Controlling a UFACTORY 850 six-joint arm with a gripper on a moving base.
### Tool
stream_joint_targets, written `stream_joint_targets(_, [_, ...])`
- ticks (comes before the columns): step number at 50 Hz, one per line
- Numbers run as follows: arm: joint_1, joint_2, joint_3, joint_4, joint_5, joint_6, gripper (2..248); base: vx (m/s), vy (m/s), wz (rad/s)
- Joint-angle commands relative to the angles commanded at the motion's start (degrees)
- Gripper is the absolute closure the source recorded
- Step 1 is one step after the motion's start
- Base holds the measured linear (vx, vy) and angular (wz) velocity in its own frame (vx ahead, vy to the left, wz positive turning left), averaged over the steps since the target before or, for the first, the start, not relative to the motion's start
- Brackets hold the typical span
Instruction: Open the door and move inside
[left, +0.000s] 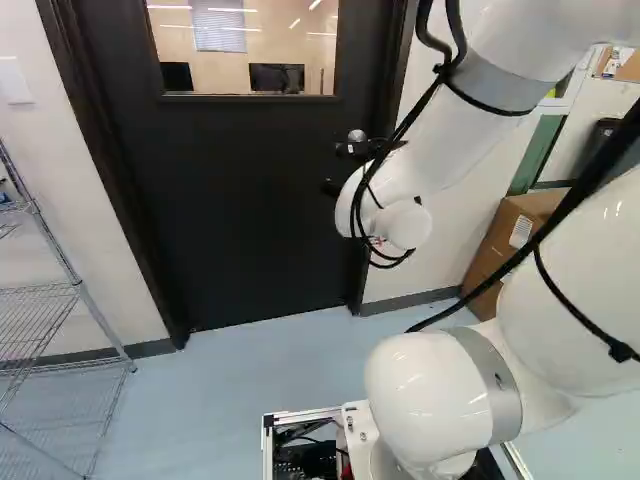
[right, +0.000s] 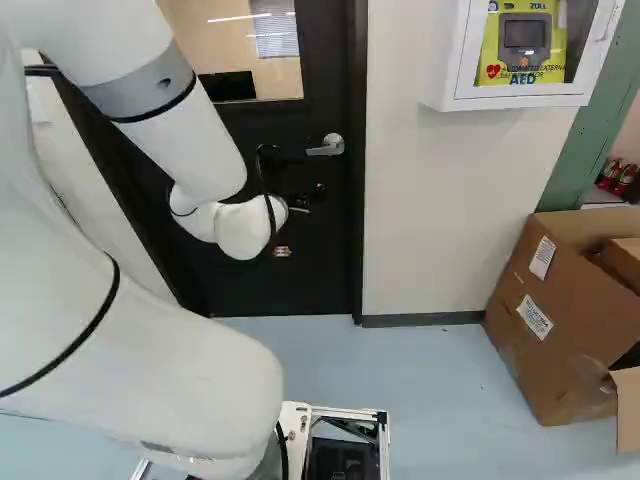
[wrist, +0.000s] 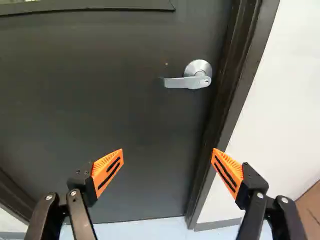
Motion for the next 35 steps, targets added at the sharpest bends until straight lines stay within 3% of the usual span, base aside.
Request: stream_joint_targets(35, [0.6,-2.5,-7.0,0.0,0.0,0.0,3,0.000,0.000,0.000])
